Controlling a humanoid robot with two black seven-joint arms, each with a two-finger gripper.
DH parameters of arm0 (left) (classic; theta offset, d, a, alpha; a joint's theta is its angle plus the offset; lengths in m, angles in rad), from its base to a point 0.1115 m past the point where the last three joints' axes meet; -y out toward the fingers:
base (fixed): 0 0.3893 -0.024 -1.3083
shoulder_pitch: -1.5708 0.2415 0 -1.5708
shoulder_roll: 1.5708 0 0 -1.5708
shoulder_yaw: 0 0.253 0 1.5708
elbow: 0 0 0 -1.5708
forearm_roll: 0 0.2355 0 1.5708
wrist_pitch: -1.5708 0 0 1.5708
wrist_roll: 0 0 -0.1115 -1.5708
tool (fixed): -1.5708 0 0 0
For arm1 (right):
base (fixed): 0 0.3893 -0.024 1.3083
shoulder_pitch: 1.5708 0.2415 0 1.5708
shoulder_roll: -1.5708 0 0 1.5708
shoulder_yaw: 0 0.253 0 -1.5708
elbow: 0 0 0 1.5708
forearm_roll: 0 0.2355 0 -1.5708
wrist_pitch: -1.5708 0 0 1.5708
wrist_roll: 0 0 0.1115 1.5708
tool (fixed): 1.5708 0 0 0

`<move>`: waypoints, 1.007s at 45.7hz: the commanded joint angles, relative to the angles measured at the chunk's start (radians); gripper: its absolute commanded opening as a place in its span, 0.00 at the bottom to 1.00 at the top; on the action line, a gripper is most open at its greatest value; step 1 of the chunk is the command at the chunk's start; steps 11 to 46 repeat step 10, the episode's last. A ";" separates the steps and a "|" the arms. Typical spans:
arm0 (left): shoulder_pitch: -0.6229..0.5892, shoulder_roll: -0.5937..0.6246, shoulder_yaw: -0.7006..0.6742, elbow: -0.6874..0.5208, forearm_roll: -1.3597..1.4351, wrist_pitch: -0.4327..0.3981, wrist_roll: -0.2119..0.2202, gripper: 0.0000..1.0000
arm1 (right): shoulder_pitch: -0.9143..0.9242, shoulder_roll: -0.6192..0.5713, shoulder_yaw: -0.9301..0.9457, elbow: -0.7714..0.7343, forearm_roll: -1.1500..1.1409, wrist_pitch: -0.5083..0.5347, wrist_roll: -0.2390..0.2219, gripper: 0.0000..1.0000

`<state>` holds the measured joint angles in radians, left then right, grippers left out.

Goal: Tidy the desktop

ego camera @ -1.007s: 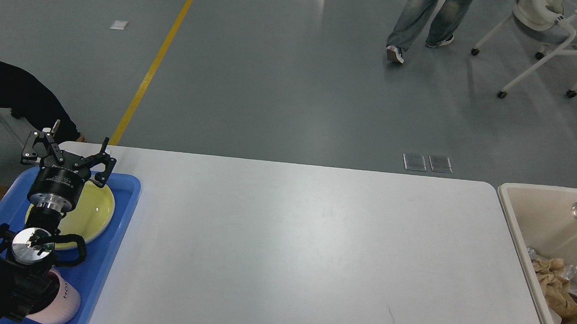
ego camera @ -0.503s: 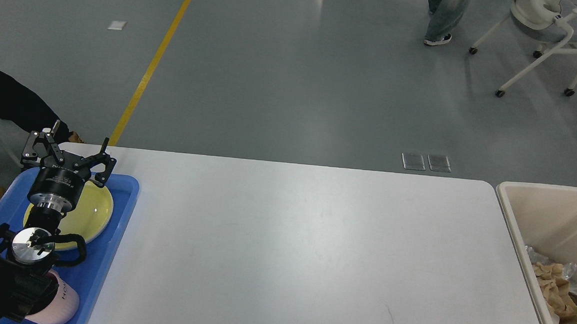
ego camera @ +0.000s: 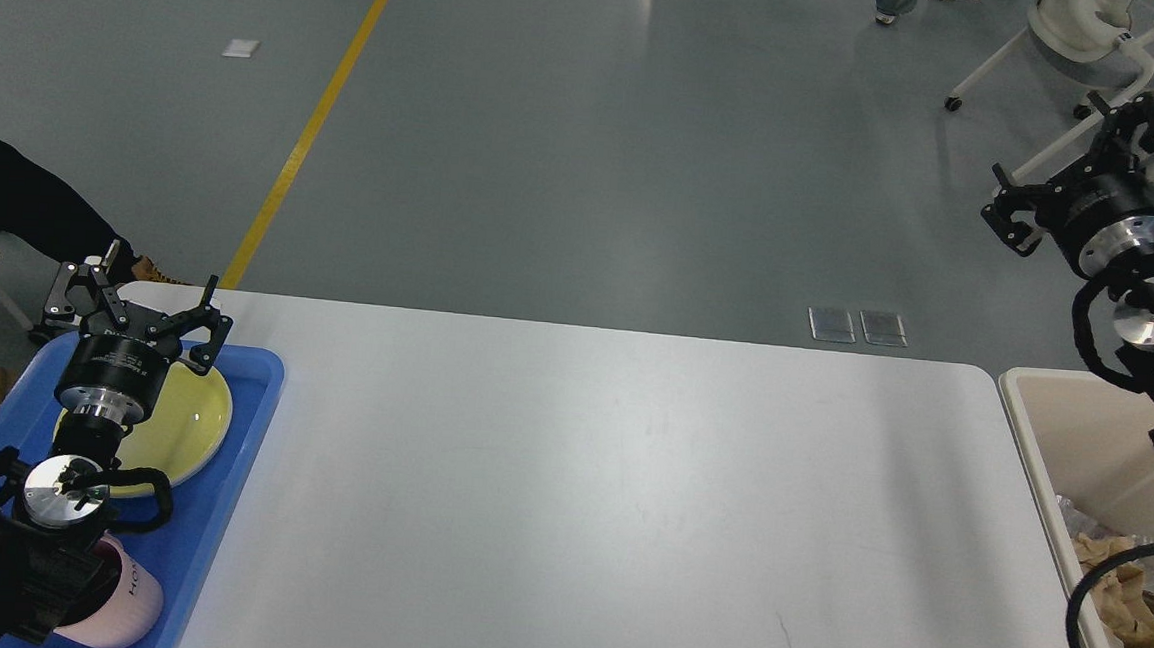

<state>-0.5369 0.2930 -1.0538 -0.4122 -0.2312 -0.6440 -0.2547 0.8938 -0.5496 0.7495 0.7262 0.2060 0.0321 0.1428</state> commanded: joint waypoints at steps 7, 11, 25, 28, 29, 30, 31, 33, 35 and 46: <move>0.000 0.000 0.000 0.000 0.000 0.001 0.000 0.96 | -0.045 0.114 0.018 -0.002 0.000 0.002 0.132 1.00; 0.000 0.000 0.000 0.000 0.001 0.000 0.000 0.96 | -0.058 0.126 0.028 -0.005 0.000 0.002 0.153 1.00; 0.000 0.000 0.000 0.000 0.001 0.000 0.000 0.96 | -0.058 0.126 0.028 -0.005 0.000 0.002 0.153 1.00; 0.000 0.000 0.000 0.000 0.001 0.000 0.000 0.96 | -0.058 0.126 0.028 -0.005 0.000 0.002 0.153 1.00; 0.000 0.000 0.000 0.000 0.001 0.000 0.000 0.96 | -0.058 0.126 0.028 -0.005 0.000 0.002 0.153 1.00; 0.000 0.000 0.000 0.000 0.001 0.000 0.000 0.96 | -0.058 0.126 0.028 -0.005 0.000 0.002 0.153 1.00; 0.000 0.000 0.000 0.000 0.001 0.000 0.000 0.96 | -0.058 0.126 0.028 -0.005 0.000 0.002 0.153 1.00; 0.000 0.000 0.000 0.000 0.001 0.000 0.000 0.96 | -0.058 0.126 0.028 -0.005 0.000 0.002 0.153 1.00; 0.000 0.000 0.000 0.000 0.001 0.000 0.000 0.96 | -0.058 0.126 0.028 -0.005 0.000 0.002 0.153 1.00; 0.000 0.000 0.000 0.000 0.001 0.000 0.000 0.96 | -0.058 0.126 0.028 -0.005 0.000 0.002 0.153 1.00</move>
